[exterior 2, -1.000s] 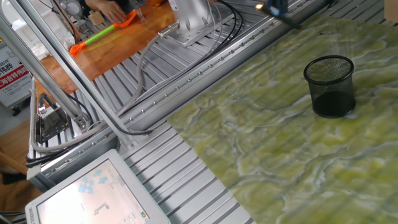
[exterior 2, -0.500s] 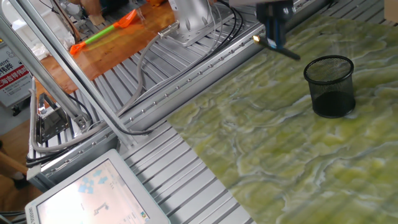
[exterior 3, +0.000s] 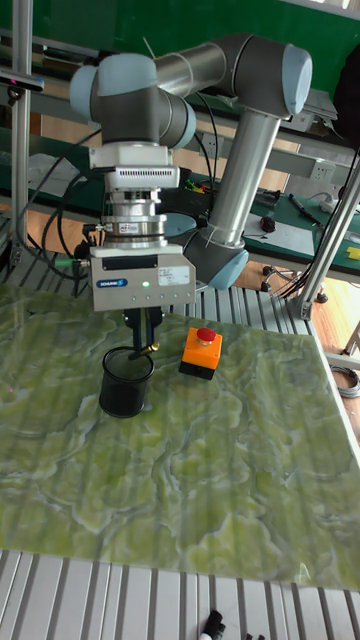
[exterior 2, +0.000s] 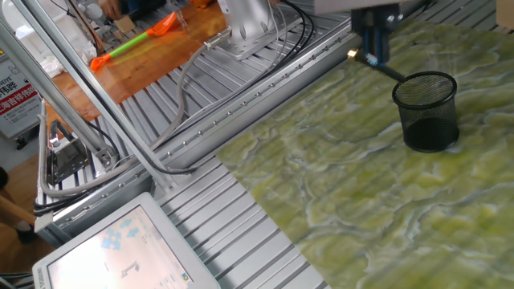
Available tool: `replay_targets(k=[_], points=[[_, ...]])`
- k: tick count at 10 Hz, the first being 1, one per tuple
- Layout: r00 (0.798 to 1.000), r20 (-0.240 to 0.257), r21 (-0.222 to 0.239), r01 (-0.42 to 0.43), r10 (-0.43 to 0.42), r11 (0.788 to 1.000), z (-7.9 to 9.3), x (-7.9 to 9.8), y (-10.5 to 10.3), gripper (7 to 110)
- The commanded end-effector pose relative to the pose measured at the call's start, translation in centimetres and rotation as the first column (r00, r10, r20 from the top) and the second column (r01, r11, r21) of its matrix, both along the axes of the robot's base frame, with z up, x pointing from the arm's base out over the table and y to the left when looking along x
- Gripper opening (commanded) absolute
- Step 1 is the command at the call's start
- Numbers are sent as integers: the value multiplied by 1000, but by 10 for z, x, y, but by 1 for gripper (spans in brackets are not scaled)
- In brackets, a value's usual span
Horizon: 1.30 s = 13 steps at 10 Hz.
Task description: Put the pen into the pen holder
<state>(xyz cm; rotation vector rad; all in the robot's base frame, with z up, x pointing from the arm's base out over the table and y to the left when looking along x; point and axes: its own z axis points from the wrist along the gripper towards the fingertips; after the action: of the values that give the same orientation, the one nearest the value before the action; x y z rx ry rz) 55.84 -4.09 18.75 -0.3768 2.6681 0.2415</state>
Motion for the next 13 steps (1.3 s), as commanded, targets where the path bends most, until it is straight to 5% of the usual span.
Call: replay_targets(k=[1, 3, 9, 11, 13], points=[[999, 26, 29, -38, 37, 999, 5, -27, -11, 7], [998, 33, 32, -46, 45, 998, -2, -34, -20, 7], [997, 71, 10, -27, 26, 1000, -29, 2, -1, 7], [998, 51, -35, -45, 47, 998, -48, -2, -4, 7], [997, 54, -23, -55, 57, 998, -53, -10, -2, 7]])
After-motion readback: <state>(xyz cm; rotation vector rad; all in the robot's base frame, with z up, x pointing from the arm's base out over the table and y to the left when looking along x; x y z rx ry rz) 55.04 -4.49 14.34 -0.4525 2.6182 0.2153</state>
